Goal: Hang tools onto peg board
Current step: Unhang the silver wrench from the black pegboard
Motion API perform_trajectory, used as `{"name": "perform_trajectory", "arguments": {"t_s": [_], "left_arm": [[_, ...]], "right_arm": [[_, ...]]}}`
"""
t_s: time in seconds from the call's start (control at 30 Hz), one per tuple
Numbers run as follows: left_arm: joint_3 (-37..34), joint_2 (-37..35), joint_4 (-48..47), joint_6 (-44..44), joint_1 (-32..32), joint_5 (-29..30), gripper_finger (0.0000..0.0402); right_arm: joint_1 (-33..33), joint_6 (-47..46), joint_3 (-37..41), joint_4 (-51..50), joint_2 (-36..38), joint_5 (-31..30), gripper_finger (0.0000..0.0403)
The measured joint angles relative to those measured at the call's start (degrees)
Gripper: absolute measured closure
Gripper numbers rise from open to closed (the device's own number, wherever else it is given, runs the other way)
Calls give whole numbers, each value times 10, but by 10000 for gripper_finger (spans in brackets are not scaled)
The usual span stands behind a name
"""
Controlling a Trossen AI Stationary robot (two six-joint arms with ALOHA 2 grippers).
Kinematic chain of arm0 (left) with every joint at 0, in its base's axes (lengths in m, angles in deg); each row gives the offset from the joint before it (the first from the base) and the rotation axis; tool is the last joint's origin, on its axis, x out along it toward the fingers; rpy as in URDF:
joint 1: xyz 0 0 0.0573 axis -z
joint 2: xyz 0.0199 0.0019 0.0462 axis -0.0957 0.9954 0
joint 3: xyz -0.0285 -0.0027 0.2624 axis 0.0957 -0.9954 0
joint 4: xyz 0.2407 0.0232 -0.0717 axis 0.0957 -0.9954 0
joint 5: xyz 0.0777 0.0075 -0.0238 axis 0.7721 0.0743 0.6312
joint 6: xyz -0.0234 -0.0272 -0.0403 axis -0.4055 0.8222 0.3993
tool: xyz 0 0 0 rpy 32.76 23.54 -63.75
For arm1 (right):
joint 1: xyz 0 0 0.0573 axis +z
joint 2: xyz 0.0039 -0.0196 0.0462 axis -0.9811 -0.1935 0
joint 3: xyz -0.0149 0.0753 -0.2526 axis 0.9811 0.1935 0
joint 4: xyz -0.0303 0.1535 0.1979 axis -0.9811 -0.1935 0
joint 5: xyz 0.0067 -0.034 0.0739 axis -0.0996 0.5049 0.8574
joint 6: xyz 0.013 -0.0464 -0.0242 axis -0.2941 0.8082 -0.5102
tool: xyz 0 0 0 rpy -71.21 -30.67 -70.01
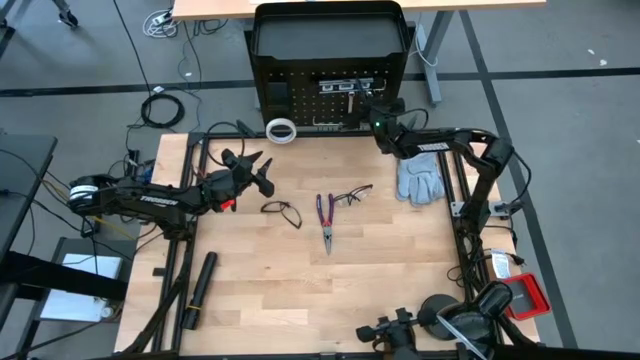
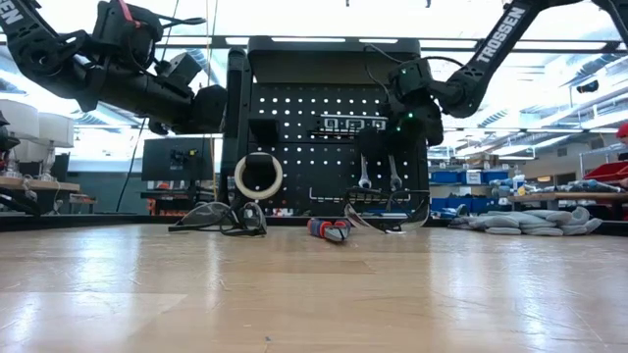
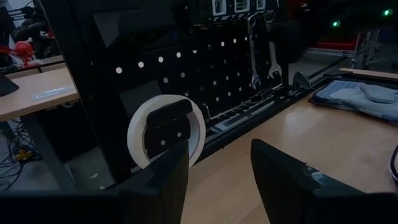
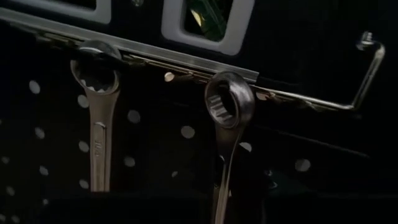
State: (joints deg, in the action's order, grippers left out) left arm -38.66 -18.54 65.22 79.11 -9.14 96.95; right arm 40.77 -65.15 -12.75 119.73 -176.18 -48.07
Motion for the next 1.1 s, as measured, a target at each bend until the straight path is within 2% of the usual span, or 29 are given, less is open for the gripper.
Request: {"name": "perform_trajectory", "arguments": {"t_s": [0.23, 0.4, 0.73, 1.1], "left_arm": [[0, 0, 0, -1, 0, -1, 224], [0, 0, 0, -21, 0, -28, 224], [0, 0, 0, -24, 0, -29, 224], [0, 0, 0, -24, 0, -29, 224]], "right_arm": [[-20, 2, 0, -56, 26, 76, 349], [-28, 2, 1, -93, 47, 118, 351], [-32, 4, 1, -175, 92, 143, 361], [-38, -50, 2, -224, 126, 194, 368]]}}
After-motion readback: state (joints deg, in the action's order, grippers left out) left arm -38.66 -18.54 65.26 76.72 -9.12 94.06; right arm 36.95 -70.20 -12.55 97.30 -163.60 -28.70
